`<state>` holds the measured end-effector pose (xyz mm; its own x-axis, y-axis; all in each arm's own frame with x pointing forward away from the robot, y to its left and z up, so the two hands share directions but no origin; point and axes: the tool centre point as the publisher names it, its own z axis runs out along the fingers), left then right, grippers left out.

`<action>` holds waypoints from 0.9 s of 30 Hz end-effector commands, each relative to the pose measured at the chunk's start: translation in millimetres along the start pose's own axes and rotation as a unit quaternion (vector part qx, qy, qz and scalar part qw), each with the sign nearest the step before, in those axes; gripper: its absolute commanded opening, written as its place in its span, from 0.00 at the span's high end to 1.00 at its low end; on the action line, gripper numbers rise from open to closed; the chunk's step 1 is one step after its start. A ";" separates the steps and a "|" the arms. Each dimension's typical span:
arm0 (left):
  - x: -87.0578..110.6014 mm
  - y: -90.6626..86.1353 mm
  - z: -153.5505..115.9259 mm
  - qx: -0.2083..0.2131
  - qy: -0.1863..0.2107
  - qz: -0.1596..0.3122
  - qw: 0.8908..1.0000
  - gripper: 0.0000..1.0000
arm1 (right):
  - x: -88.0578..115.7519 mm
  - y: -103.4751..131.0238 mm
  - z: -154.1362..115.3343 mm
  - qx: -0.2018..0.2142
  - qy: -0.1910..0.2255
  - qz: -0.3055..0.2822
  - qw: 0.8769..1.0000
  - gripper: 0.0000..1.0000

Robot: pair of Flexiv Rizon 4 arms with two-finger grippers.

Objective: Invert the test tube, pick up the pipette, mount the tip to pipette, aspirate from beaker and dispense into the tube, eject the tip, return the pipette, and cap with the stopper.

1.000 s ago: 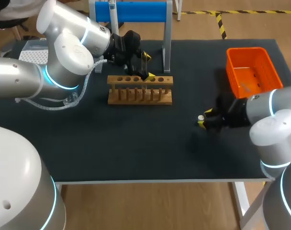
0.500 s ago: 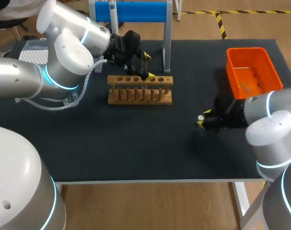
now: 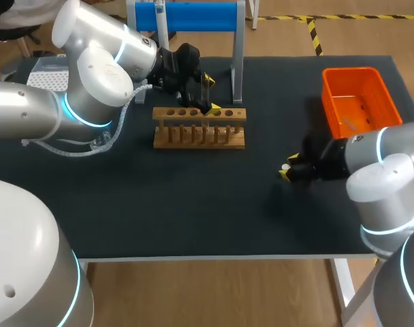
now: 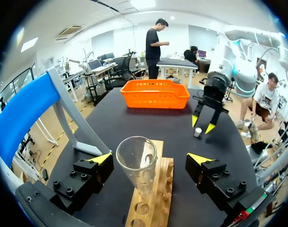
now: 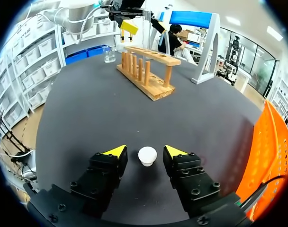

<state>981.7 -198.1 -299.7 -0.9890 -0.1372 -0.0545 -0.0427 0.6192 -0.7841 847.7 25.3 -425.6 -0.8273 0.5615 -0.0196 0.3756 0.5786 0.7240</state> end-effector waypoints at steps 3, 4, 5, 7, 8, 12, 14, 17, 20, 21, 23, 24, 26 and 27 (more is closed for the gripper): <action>-1.3 -1.0 0.1 -0.002 0.002 -0.001 1.000 0.00 | -0.4 -0.3 1.6 0.003 -0.001 -0.002 1.000 0.52; -1.3 -1.0 0.1 -0.002 0.002 -0.001 1.000 0.00 | -0.4 -0.5 1.7 0.003 -0.001 -0.002 1.000 0.52; -1.3 -1.0 0.1 -0.002 0.002 -0.001 1.000 0.00 | -0.5 -1.0 2.1 0.004 0.000 -0.002 1.000 0.53; -1.3 -1.0 0.1 -0.002 0.002 -0.001 1.000 0.00 | -0.5 -1.4 2.5 0.004 0.001 -0.001 1.000 0.53; -1.3 -1.0 0.1 -0.002 0.002 -0.001 1.000 0.00 | -0.4 -1.6 2.8 0.005 0.001 -0.001 1.000 0.54; -1.3 -1.0 0.1 -0.002 0.002 -0.001 1.000 0.00 | -0.1 -2.3 3.7 0.006 0.002 -0.001 1.000 0.55; -1.3 -1.0 0.1 -0.002 0.002 -0.001 1.000 0.00 | -0.1 -2.4 3.8 0.006 0.002 -0.002 1.000 0.55; -1.3 -1.0 0.1 -0.002 0.002 -0.001 1.000 0.00 | -0.3 -2.4 4.0 0.006 0.002 -0.002 1.000 0.56; -1.3 -1.0 0.1 -0.002 0.002 -0.001 1.000 0.00 | -0.6 -2.4 4.9 0.006 0.002 -0.003 1.000 0.57; -1.3 -1.0 0.1 -0.002 0.002 -0.001 1.000 0.00 | -0.6 -2.4 4.9 0.006 0.003 -0.003 1.000 0.58; -1.3 -1.0 0.1 -0.002 0.002 -0.001 1.000 0.00 | -0.5 -2.5 5.0 0.007 0.003 -0.004 1.000 0.59; -1.3 -1.0 0.1 -0.002 0.002 -0.001 1.000 0.00 | -0.5 -2.6 5.0 0.007 0.003 -0.004 1.000 0.59; -1.3 -1.0 0.1 -0.002 0.002 -0.001 1.000 0.00 | -0.4 -3.0 5.3 0.007 0.003 -0.004 1.000 0.59; -1.3 -1.0 0.1 -0.002 0.002 -0.001 1.000 0.00 | -0.3 -3.1 5.3 0.008 0.003 -0.004 1.000 0.59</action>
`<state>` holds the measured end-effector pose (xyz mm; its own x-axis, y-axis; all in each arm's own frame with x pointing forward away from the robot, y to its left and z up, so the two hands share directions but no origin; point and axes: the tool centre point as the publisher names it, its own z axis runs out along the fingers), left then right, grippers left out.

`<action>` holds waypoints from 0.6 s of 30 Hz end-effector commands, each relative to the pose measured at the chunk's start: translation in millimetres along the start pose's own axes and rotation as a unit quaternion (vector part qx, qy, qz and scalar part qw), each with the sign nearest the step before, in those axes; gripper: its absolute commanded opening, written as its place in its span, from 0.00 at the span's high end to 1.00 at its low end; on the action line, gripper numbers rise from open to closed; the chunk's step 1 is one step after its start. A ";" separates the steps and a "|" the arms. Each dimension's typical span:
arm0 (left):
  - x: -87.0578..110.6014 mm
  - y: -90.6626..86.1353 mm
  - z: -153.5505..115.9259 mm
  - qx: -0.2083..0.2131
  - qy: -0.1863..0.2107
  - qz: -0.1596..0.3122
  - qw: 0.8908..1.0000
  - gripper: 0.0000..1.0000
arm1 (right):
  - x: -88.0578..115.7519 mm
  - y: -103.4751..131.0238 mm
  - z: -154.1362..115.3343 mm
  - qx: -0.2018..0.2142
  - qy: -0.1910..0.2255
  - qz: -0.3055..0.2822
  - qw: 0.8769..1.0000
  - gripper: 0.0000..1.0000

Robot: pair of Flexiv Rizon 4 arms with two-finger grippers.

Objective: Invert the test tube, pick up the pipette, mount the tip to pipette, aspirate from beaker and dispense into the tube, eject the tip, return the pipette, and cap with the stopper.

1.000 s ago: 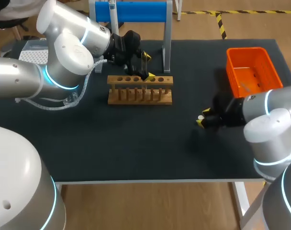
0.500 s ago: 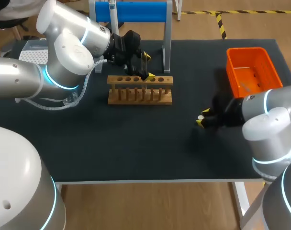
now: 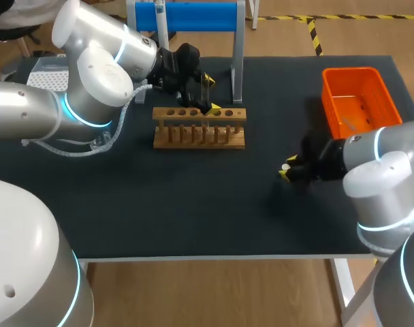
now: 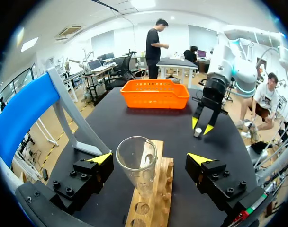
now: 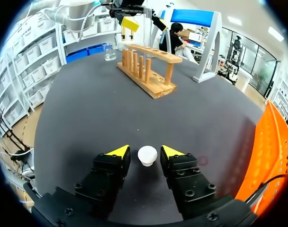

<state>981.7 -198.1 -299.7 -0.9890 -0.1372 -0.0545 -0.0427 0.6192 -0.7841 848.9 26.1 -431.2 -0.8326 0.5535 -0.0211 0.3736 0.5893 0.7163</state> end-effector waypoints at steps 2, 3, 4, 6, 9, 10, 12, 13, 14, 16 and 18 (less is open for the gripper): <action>-1.3 -1.0 0.1 -0.002 0.002 -0.001 1.000 0.00 | -0.2 -0.4 0.8 0.003 0.000 0.000 1.000 0.59; -1.3 -1.0 0.1 -0.002 0.002 -0.001 1.000 0.00 | -0.3 -0.5 1.1 0.003 0.000 0.000 1.000 0.59; -1.3 -1.0 0.1 -0.002 0.002 -0.001 1.000 0.00 | -0.4 -0.5 1.2 0.002 0.000 0.000 1.000 0.60; -1.3 -1.0 0.1 -0.002 0.002 -0.001 1.000 0.00 | -0.5 -0.5 1.3 0.002 0.001 0.000 1.000 0.60; -1.3 -1.0 0.1 -0.002 0.002 -0.001 1.000 0.00 | -0.5 -0.3 1.5 0.003 0.001 -0.002 1.000 0.60; -1.3 -1.0 0.1 -0.002 0.002 -0.001 1.000 0.00 | -0.4 -0.3 1.5 0.003 0.001 -0.002 1.000 0.60; -1.3 -1.0 0.1 -0.002 0.002 -0.001 1.000 0.00 | -0.2 -0.1 1.8 0.003 0.002 -0.003 1.000 0.60; -1.3 -1.0 0.1 -0.002 0.002 -0.001 1.000 0.00 | 0.0 0.1 2.2 0.003 0.002 -0.004 1.000 0.60; -1.3 -1.0 0.1 -0.002 0.002 -0.001 1.000 0.00 | 0.1 0.2 2.6 0.003 0.002 -0.004 1.000 0.60; -1.3 -1.0 0.1 -0.002 0.002 -0.001 1.000 0.00 | 0.3 0.2 3.0 0.003 0.003 -0.005 1.000 0.60; -1.3 -1.0 0.1 -0.002 0.002 -0.001 1.000 0.00 | 0.4 0.0 3.3 0.003 0.003 -0.004 1.000 0.61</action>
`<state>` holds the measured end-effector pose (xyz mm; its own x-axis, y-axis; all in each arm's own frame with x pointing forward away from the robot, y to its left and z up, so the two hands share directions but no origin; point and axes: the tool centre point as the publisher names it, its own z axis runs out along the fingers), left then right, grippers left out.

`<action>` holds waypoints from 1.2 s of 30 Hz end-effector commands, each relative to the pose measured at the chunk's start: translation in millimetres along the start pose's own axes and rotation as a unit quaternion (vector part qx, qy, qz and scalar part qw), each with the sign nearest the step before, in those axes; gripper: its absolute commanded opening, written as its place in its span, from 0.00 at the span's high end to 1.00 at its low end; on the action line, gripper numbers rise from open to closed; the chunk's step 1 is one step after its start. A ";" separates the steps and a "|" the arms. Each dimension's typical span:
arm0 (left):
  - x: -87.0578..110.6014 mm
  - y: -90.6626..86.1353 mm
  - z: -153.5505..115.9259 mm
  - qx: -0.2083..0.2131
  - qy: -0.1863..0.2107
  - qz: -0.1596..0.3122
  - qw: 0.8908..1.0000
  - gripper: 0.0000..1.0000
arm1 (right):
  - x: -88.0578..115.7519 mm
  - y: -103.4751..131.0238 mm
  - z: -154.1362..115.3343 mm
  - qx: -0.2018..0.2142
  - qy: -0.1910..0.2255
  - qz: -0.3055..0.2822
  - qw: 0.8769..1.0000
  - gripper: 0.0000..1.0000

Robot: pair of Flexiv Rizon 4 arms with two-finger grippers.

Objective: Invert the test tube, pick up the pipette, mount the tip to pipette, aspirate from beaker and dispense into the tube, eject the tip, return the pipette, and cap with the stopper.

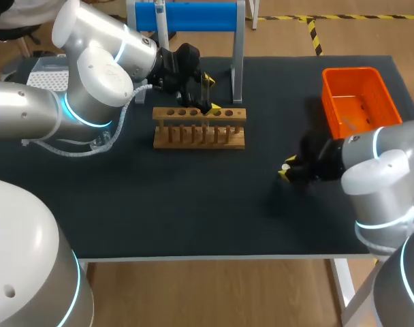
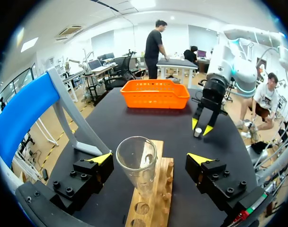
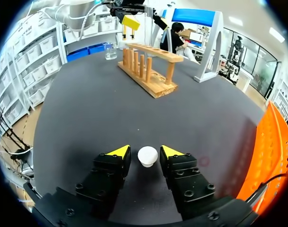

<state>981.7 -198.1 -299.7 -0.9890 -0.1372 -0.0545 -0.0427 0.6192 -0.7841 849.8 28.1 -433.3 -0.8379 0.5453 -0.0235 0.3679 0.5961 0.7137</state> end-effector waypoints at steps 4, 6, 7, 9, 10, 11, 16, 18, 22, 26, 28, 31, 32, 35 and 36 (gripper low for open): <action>-1.3 -1.0 0.1 -0.002 0.002 -0.001 1.000 0.00 | 0.0 -0.4 0.7 0.003 0.001 0.001 1.000 0.67; -1.3 -1.0 0.1 -0.002 0.002 -0.001 1.000 0.00 | -0.1 -0.6 0.9 0.003 0.000 0.001 1.000 0.69; -1.3 -1.0 0.1 -0.002 0.002 -0.001 1.000 0.00 | -0.3 -0.7 1.0 0.003 0.000 0.001 1.000 0.75; -1.3 -1.0 0.1 -0.002 0.002 -0.001 1.000 0.00 | -0.9 -0.8 1.1 0.004 -0.001 0.002 1.000 0.86; -1.3 -1.0 0.1 -0.002 0.002 -0.001 1.000 0.00 | -1.0 -0.8 1.1 0.004 -0.001 0.003 1.000 0.89; -1.3 -1.0 0.1 -0.002 0.002 -0.001 1.000 0.00 | -1.1 -0.8 1.1 0.004 -0.002 0.003 1.000 0.98; -1.3 -1.0 0.1 -0.002 0.002 -0.001 1.000 0.00 | -1.9 -0.7 0.9 0.004 -0.002 0.003 1.000 1.00; -1.3 -1.0 0.1 -0.002 0.002 -0.001 1.000 0.00 | -2.5 0.0 0.3 0.003 -0.002 0.003 1.000 1.00; -1.3 -1.0 0.1 -0.002 0.002 -0.001 1.000 0.00 | -5.0 7.2 -8.2 -0.001 -0.002 0.003 1.000 1.00; -1.3 -1.0 0.1 -0.002 0.002 -0.001 1.000 0.00 | -12.1 22.0 -22.8 -0.011 -0.001 -0.004 1.000 1.00; -1.3 -1.0 0.1 -0.002 0.002 -0.001 1.000 0.00 | -15.5 32.8 -32.5 -0.017 0.005 -0.009 1.000 1.00; -1.3 -1.0 0.1 -0.002 0.002 -0.001 1.000 0.00 | -20.4 51.4 -50.6 -0.024 0.016 -0.017 0.999 1.00; -1.3 -1.0 0.1 -0.002 0.002 -0.001 1.000 0.00 | -22.2 58.1 -57.5 -0.028 0.022 -0.014 0.999 1.00; -1.3 -1.0 0.1 -0.002 0.002 -0.001 1.000 0.00 | -25.4 79.9 -79.1 -0.038 0.037 -0.018 0.998 1.00; -1.3 -1.0 0.1 -0.002 0.002 -0.001 1.000 0.00 | -26.2 86.7 -85.8 -0.040 0.042 -0.019 0.998 1.00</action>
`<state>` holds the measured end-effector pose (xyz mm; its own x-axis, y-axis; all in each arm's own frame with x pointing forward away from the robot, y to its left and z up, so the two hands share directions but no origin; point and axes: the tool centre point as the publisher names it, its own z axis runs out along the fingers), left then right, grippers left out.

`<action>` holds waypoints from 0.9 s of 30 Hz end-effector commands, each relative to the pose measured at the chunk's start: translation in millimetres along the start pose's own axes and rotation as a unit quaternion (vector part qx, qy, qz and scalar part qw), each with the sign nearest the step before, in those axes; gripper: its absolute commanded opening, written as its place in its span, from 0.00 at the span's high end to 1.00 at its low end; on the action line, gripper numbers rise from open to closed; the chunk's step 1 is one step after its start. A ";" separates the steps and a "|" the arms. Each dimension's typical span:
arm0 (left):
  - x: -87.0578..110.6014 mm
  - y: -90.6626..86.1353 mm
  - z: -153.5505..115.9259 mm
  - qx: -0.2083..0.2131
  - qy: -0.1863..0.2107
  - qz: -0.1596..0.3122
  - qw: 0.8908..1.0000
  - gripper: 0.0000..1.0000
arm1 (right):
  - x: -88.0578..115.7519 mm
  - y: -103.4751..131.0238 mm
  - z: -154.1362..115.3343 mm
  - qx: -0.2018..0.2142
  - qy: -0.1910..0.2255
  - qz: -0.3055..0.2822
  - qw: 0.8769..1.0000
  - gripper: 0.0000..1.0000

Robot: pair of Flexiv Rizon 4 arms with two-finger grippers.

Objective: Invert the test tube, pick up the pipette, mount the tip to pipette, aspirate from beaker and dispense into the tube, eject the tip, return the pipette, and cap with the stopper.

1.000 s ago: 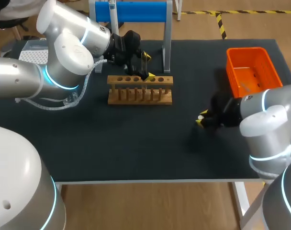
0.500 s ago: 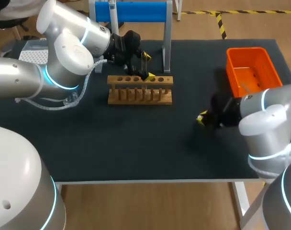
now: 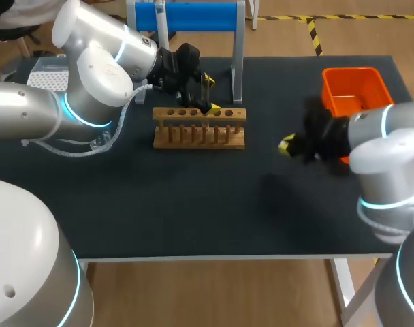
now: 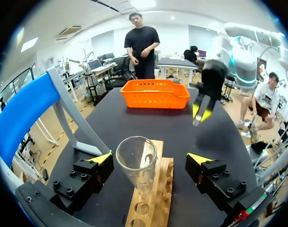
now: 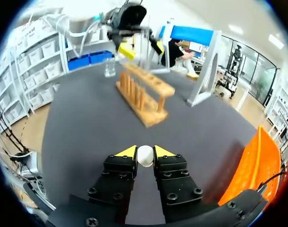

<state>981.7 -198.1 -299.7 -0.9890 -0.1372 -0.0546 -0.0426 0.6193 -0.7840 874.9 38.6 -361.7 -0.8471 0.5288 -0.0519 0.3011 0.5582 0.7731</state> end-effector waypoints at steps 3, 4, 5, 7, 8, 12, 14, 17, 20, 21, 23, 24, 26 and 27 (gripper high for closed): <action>-1.3 -0.9 0.1 -0.002 0.002 -0.001 1.000 0.00 | -13.0 47.4 -65.6 -0.004 0.059 -0.010 0.998 1.00; -1.3 -0.9 0.1 -0.002 0.002 -0.001 1.000 0.00 | -13.6 55.9 -71.7 -0.009 0.063 -0.013 0.998 1.00; -1.3 -0.9 0.1 -0.002 0.002 -0.001 1.000 0.00 | -13.1 63.2 -78.0 -0.012 0.067 -0.017 0.998 1.00; -1.3 -0.9 0.1 -0.002 0.002 -0.001 1.000 0.00 | -12.3 77.4 -87.5 -0.017 0.074 -0.032 0.997 1.00; -1.3 -0.9 0.1 -0.002 0.002 -0.001 1.000 0.00 | -11.8 84.8 -91.6 -0.021 0.076 -0.038 0.996 1.00; -1.3 -0.9 0.1 -0.002 0.002 -0.001 1.000 0.00 | -8.3 96.3 -100.5 -0.026 0.086 -0.045 0.995 1.00; -1.3 -0.9 0.1 -0.002 0.002 -0.001 1.000 0.00 | -8.3 96.3 -100.5 -0.026 0.086 -0.045 0.995 1.00; -1.3 -0.9 0.1 -0.002 0.002 -0.001 1.000 0.00 | -8.3 96.3 -100.5 -0.026 0.086 -0.045 0.995 1.00; -1.3 -0.9 0.1 -0.002 0.002 -0.001 1.000 0.00 | -8.3 96.3 -100.5 -0.026 0.086 -0.045 0.995 1.00; -1.3 -0.9 0.1 -0.002 0.002 -0.001 1.000 0.00 | -8.3 96.3 -100.5 -0.026 0.086 -0.045 0.995 1.00; -1.3 -0.9 0.1 -0.002 0.002 -0.001 1.000 0.00 | -8.3 96.3 -100.5 -0.026 0.086 -0.045 0.995 1.00; -1.3 -0.9 0.1 -0.002 0.002 -0.001 1.000 0.00 | -8.3 96.3 -100.5 -0.026 0.086 -0.045 0.995 1.00; -1.3 -0.9 0.1 -0.002 0.002 -0.001 1.000 0.00 | -8.3 96.3 -100.5 -0.026 0.086 -0.045 0.995 1.00; -1.3 -0.9 0.1 -0.002 0.002 -0.001 1.000 0.00 | -8.3 96.3 -100.5 -0.026 0.086 -0.045 0.995 1.00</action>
<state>981.7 -198.0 -299.7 -0.9890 -0.1372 -0.0546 -0.0427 0.6193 -0.7840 868.1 27.4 -226.9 -0.9305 0.3655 -0.0230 0.1997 0.5591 0.8047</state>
